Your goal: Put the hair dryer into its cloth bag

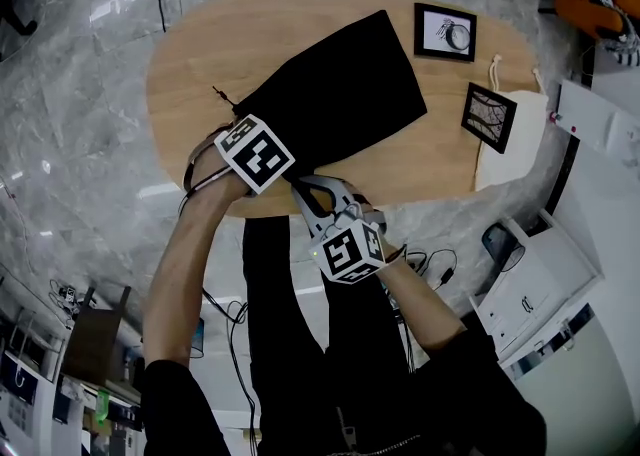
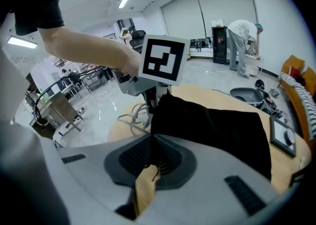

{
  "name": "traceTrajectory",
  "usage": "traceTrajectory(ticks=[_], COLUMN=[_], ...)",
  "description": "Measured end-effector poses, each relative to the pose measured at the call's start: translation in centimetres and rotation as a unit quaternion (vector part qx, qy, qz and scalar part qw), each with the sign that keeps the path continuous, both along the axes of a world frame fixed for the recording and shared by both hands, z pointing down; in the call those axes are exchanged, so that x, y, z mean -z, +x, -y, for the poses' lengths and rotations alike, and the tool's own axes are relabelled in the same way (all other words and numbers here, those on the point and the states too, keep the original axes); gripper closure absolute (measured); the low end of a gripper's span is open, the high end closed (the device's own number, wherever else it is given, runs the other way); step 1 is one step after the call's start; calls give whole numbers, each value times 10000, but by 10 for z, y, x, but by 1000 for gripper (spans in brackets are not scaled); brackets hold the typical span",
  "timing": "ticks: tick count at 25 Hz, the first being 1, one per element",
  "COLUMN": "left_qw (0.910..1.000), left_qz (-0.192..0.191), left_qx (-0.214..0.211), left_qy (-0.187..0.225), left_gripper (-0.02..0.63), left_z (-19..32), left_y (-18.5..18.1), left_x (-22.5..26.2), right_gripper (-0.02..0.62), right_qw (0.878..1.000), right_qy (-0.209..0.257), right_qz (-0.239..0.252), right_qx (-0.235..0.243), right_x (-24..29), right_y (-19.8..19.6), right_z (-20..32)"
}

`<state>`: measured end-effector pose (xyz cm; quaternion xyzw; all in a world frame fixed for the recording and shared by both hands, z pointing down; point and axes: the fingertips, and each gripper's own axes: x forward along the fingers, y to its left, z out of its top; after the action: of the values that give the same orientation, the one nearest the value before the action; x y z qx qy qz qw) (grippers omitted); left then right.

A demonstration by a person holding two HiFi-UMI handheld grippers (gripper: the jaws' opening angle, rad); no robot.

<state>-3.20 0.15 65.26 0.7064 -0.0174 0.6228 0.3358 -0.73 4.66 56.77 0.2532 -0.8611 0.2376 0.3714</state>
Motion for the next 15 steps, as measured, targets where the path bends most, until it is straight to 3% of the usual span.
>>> traceTrajectory(ticks=[2,6,15], left_qw=[9999,9987,9912], left_qz=[-79,-221,-665], left_qx=[92,-165,-503], left_qy=[69,428,1029], left_gripper=[382,377,339], left_z=[2,6,5], left_y=[7,22,32], left_x=[-3,-9,-15], right_gripper=[571,571,571], right_qw=[10000,9998,9997], right_qy=[-23,-93,-249], right_qz=[55,58,-4], right_qx=[70,190,27], right_x=[0,-3,-12], right_y=[0,-1,4], right_z=[-5,-11,-10])
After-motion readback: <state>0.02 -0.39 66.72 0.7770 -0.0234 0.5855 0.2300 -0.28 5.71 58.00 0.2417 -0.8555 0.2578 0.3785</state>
